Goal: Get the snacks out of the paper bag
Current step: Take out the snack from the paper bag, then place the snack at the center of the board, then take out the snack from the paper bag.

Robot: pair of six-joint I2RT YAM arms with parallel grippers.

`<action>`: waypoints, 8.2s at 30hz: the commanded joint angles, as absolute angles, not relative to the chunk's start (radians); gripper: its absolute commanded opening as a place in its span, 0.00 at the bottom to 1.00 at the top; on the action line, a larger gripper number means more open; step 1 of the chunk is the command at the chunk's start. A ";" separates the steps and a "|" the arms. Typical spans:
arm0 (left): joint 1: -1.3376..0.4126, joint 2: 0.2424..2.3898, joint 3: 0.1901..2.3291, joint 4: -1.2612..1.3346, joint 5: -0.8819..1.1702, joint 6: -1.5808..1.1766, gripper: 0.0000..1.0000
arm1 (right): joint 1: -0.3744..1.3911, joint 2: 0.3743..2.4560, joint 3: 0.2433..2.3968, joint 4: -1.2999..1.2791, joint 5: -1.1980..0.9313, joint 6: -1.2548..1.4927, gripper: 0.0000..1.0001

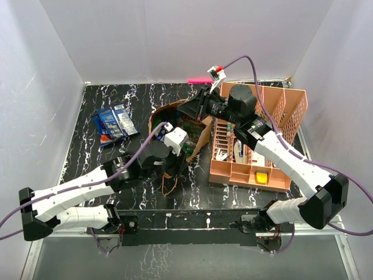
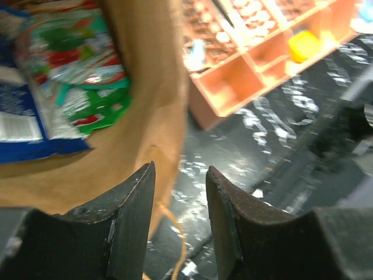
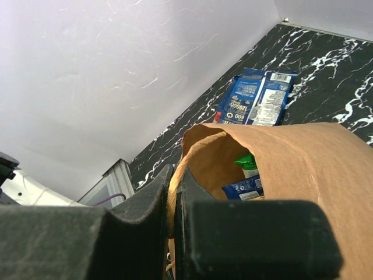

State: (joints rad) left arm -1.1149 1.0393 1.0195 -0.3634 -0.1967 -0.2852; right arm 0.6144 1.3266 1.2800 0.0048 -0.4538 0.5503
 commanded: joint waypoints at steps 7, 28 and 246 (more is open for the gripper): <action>-1.098 1.293 1.105 -0.521 -0.708 -0.466 0.30 | 0.617 1.260 1.327 -0.006 -0.339 0.514 0.07; -0.922 1.505 1.209 -0.324 -0.757 -0.112 0.69 | 0.617 1.269 1.363 -0.020 -0.334 0.509 0.07; -0.786 1.617 1.084 -0.093 -0.887 -0.056 0.87 | 0.616 1.255 1.319 -0.023 -0.249 0.525 0.08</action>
State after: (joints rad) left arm -0.8188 1.5929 1.1091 -0.1234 -0.8581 -0.0536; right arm 0.6144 1.2827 1.2789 -0.0799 -0.2405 0.5240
